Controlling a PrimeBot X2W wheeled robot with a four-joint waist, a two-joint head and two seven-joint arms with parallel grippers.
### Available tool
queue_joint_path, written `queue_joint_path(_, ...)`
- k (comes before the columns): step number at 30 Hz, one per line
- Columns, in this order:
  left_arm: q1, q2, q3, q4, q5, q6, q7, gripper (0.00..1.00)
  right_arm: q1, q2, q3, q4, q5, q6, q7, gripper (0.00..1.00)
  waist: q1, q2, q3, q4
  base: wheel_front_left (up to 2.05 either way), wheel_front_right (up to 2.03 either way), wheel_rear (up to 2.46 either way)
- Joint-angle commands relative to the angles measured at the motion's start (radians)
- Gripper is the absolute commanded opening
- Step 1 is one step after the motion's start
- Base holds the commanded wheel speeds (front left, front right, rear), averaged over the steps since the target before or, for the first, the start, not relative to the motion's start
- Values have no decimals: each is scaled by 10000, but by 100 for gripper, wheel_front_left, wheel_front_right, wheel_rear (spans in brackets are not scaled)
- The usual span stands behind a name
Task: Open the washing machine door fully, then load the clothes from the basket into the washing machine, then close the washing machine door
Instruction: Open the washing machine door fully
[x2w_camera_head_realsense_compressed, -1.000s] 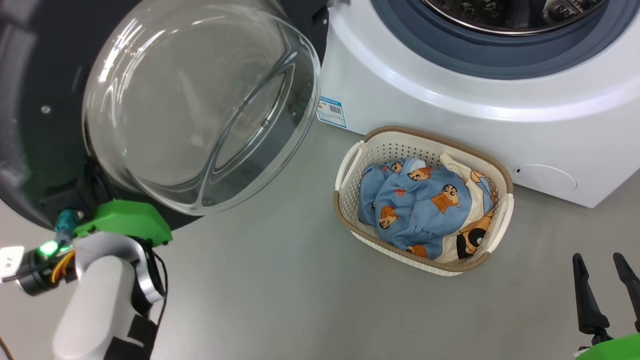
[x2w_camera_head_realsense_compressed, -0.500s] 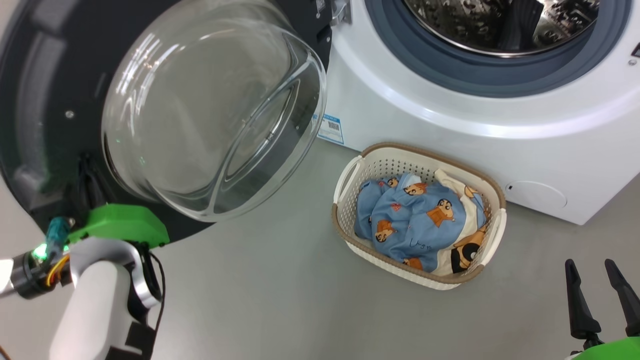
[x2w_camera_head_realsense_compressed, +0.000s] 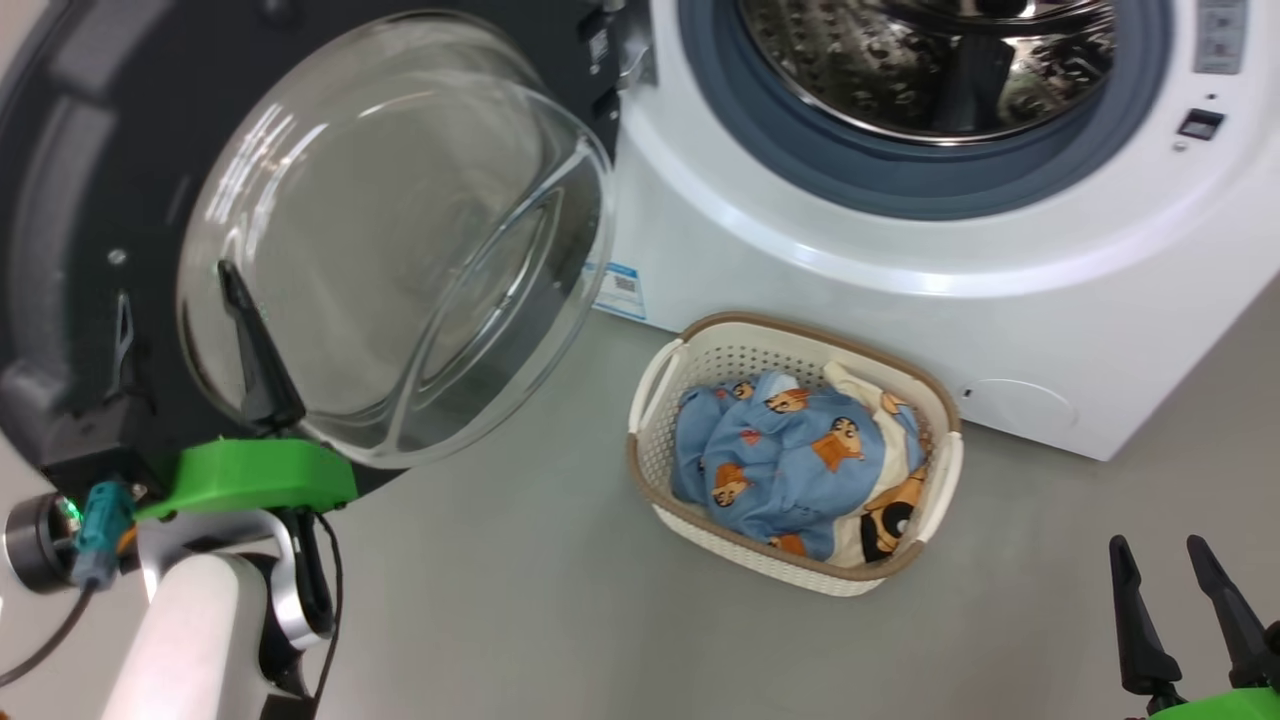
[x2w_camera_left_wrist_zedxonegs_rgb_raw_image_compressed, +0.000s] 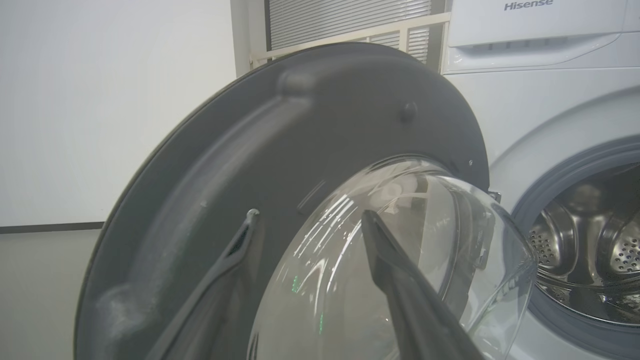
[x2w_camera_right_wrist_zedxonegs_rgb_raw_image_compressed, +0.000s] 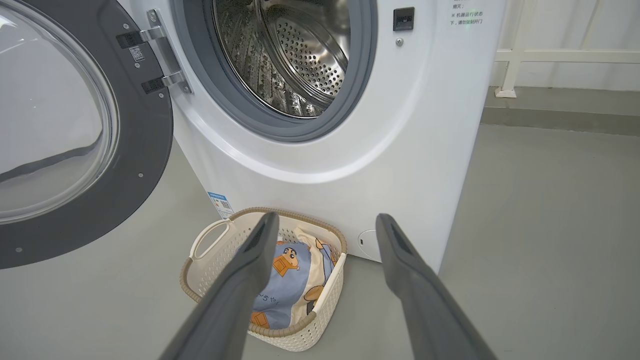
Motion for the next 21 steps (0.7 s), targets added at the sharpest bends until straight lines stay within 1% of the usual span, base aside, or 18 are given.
queue_joint_path(1, -57, 376, 301, -451, 78, -80, 64, 100, -25, -112, 270, -241, -121, 17, -118, 100, 0, 0, -158, -261, 0, 0, 0)
queue_joint_path(3, 27, 435, 191, -800, 79, -186, 146, 100, -40, -75, 325, -294, -129, 17, -118, 100, 0, 0, -227, -468, 0, 0, 0)
queue_joint_path(7, 184, 582, -75, -1189, 38, -537, 249, 100, -91, -47, 460, -451, -163, 17, -118, 100, 0, 0, -294, -951, 0, 0, 0)
queue_joint_path(12, 452, 758, -409, -1032, -84, -989, 480, 100, -183, -53, 608, -785, -174, 17, -118, 100, 0, 0, -319, -1644, 0, 0, 0)
queue_joint_path(16, 691, 859, -471, -906, -204, -1327, 278, 100, -238, -74, 720, -1039, -208, 17, -118, 100, 0, 0, -378, -2218, 0, 0, 0)
queue_joint_path(17, 691, 859, -471, -906, -204, -1327, 278, 100, -238, -74, 720, -1039, -208, 17, -118, 100, 0, 0, -378, -2218, 0, 0, 0)
queue_joint_path(21, 1068, 886, -463, -751, -321, -1608, 77, 100, -194, -11, 727, -1293, -255, 17, -118, 100, 0, 0, -491, -2692, 0, 0, 0)
